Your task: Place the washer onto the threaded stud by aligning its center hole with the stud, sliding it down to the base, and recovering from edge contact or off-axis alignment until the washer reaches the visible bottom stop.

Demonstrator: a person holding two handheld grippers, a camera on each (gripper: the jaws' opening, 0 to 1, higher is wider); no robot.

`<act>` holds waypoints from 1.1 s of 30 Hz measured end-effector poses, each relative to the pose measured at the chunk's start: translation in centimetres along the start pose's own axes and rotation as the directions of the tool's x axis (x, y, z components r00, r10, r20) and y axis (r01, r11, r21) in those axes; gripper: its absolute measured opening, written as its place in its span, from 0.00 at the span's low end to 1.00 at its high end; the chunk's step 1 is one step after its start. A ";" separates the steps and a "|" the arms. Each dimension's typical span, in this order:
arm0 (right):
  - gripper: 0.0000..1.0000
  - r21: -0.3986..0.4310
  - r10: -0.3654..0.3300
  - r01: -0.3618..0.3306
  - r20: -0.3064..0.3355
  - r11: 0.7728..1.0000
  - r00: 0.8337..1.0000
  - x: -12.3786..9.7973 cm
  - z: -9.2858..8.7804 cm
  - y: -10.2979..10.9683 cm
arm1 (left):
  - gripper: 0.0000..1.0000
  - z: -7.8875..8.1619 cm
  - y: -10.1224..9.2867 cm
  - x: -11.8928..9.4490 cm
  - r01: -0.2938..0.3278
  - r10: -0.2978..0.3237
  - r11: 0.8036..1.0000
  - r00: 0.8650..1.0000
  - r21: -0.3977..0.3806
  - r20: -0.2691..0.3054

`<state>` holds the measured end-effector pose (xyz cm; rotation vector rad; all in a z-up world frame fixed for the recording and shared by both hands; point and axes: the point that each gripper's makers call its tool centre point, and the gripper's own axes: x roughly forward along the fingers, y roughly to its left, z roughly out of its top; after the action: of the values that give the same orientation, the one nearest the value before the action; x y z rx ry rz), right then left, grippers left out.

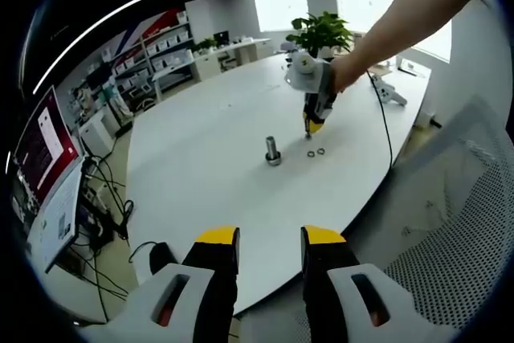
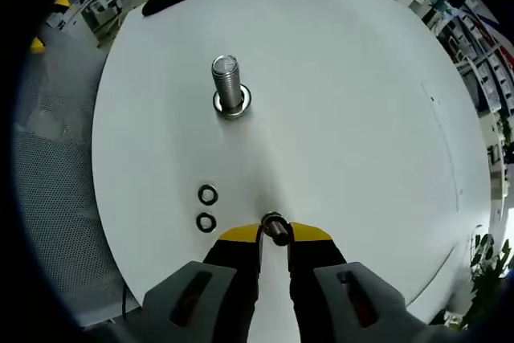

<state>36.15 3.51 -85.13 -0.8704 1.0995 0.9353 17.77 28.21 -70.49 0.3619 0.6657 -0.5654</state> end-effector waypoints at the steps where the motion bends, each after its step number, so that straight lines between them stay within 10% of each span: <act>1: 0.15 0.000 0.002 -0.002 -0.001 1.000 1.000 0.1 0.0 0.0 | 0.29 0.0 0.0 0.0 0.000 0.000 1.000 1.000 0.000 -0.001; 33: 0.22 0.144 -0.011 0.002 0.066 0.990 0.998 -1.0 -2.5 1.7 | 0.28 -0.5 0.6 0.1 -0.028 0.028 0.999 0.999 -0.018 -0.024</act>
<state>33.61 1.69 -84.95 -0.7197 1.0916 0.8627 17.95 28.87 -70.84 0.3614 0.6873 -0.5286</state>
